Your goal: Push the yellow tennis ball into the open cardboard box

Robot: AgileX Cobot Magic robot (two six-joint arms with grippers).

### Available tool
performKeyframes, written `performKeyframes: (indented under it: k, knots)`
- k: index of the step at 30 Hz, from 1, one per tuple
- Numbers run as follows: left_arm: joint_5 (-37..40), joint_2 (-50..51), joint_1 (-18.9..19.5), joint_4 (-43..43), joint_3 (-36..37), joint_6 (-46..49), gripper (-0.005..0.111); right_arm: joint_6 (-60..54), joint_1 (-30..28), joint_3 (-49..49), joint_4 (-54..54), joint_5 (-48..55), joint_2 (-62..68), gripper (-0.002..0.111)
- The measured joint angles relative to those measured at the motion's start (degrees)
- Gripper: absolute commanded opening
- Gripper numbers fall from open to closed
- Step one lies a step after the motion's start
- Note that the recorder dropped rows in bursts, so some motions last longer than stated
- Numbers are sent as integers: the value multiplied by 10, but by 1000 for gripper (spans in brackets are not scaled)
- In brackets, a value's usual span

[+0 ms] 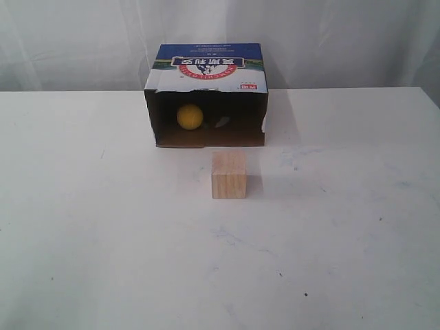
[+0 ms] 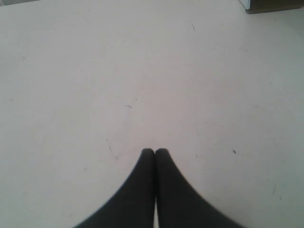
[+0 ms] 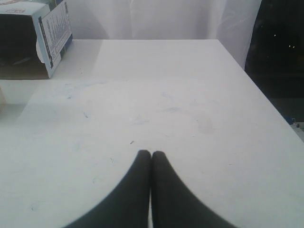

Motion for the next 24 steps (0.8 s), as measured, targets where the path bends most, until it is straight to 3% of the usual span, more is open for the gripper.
performKeyframes:
  k: [24]
  knots:
    - [0,0,0,-1,0,1,0,8,0,0,2,8,0,0]
